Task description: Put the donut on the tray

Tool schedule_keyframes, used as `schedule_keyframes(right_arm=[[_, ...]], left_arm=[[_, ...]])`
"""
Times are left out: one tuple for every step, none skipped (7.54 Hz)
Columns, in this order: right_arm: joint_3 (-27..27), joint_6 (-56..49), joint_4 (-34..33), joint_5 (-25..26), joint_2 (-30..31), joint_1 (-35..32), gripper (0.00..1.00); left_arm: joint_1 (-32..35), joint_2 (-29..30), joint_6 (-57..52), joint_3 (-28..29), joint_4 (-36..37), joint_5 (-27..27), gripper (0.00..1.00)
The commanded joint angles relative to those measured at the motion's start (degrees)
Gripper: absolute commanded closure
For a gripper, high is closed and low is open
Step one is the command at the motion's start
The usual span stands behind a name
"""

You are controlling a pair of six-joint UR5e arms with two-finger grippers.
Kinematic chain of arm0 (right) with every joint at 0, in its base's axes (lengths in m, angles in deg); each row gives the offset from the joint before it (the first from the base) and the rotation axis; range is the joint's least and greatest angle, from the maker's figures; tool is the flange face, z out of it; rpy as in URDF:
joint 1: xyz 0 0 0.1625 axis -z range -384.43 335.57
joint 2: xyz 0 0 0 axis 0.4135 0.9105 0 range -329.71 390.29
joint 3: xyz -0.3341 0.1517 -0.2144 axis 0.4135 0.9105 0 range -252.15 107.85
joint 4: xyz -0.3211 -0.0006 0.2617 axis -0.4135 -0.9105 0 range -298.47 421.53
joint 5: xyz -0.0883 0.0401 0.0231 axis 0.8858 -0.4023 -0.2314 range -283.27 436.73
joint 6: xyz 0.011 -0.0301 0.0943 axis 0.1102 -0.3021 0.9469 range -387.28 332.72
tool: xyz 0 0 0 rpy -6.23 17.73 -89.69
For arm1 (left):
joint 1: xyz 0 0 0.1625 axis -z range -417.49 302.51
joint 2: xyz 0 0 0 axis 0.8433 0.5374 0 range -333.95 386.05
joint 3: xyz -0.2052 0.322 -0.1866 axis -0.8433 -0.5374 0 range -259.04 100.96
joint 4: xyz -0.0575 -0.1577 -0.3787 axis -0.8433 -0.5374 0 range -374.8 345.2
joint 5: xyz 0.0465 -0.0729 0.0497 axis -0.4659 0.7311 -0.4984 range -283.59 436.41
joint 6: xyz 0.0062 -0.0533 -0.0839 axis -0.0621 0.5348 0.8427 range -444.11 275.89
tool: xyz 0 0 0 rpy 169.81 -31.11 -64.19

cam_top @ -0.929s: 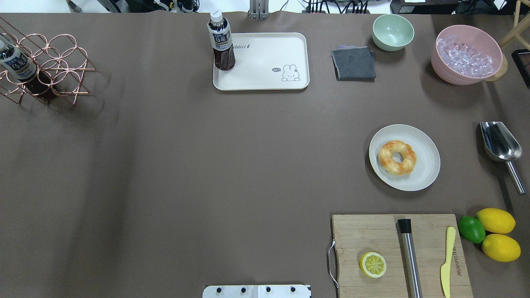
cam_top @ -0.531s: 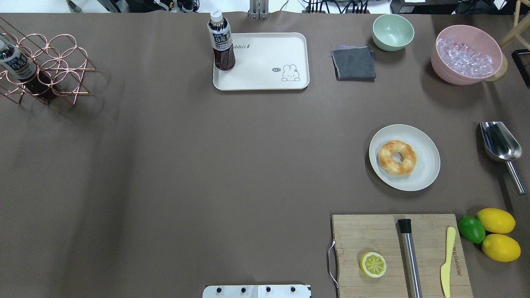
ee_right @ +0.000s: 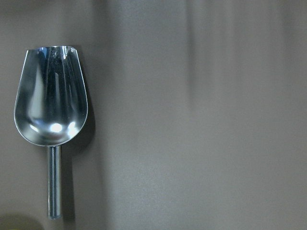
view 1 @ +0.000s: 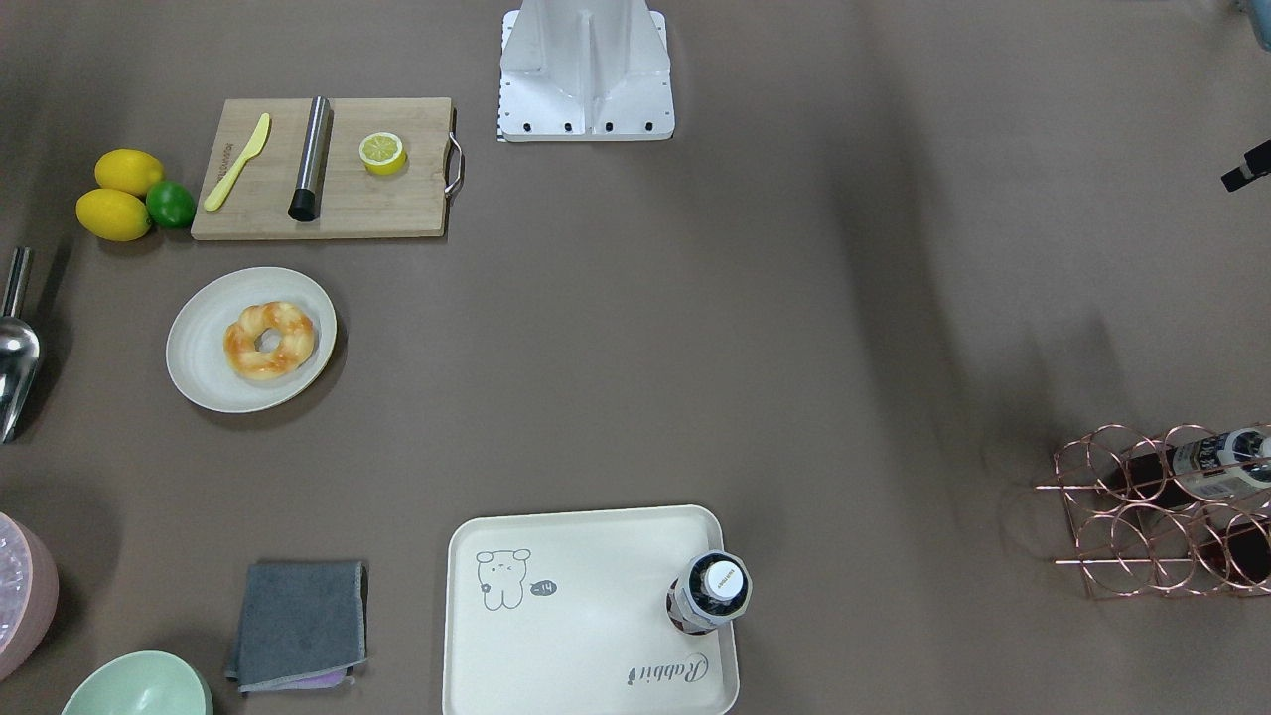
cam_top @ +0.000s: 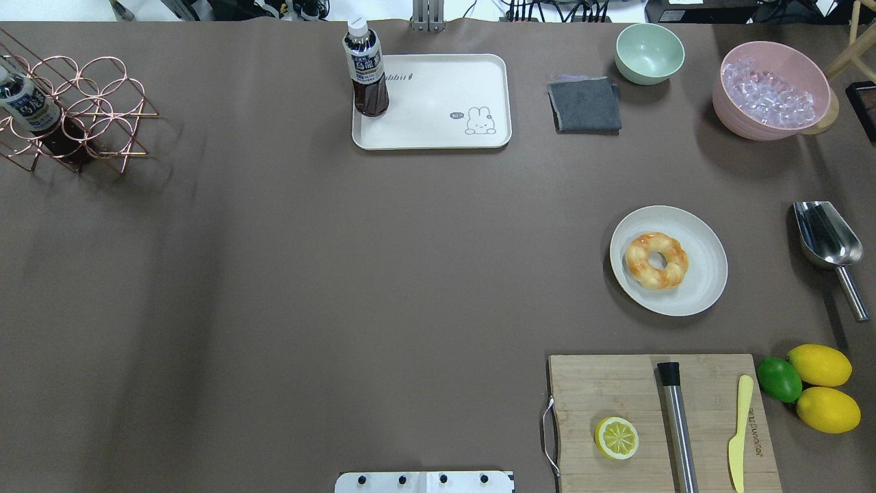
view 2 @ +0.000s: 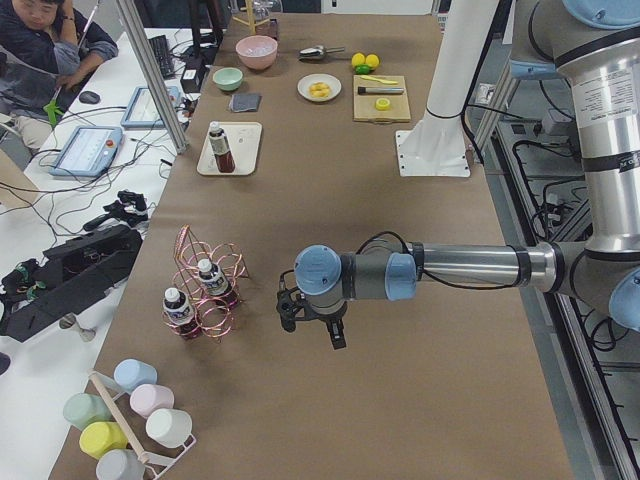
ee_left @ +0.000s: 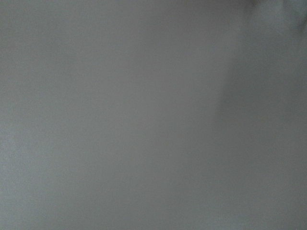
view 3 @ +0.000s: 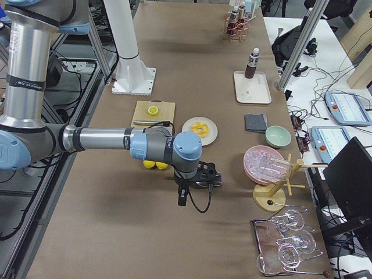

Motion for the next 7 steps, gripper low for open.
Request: schedule_keyframes(right_arm=[[0.34,0.43,-0.17,-0.81,-0.15,-1.63,0.0],[1.03,0.16,0.09,-7.09,0.54,-2.43,0.0],[0.51,-0.97,0.35,-7.93,1.42,-2.79,0.0],[0.94,-5.42,3.92,-8.73,2.3,-2.79,0.0],[1.38,-7.12,5.79,-8.82,3.18,-2.79,0.0],[1.3,-6.7,5.89,-9.08,3.1,-2.97,0.0],[1.04,-6.08,5.89,-9.52,2.49,-2.88,0.0]], left_arm=[[0.0,0.23,0.01,-0.08,0.0,0.0,0.01],[0.0,0.24,0.01,-0.08,0.09,0.0,0.01],[0.0,0.32,0.01,-0.08,0.09,0.0,0.01],[0.0,0.24,0.01,-0.08,0.09,0.0,0.01],[0.0,0.24,0.01,-0.08,0.09,0.0,0.01],[0.0,0.24,0.01,0.0,0.09,0.0,0.01],[0.0,0.24,0.01,-0.08,0.0,0.0,0.01]])
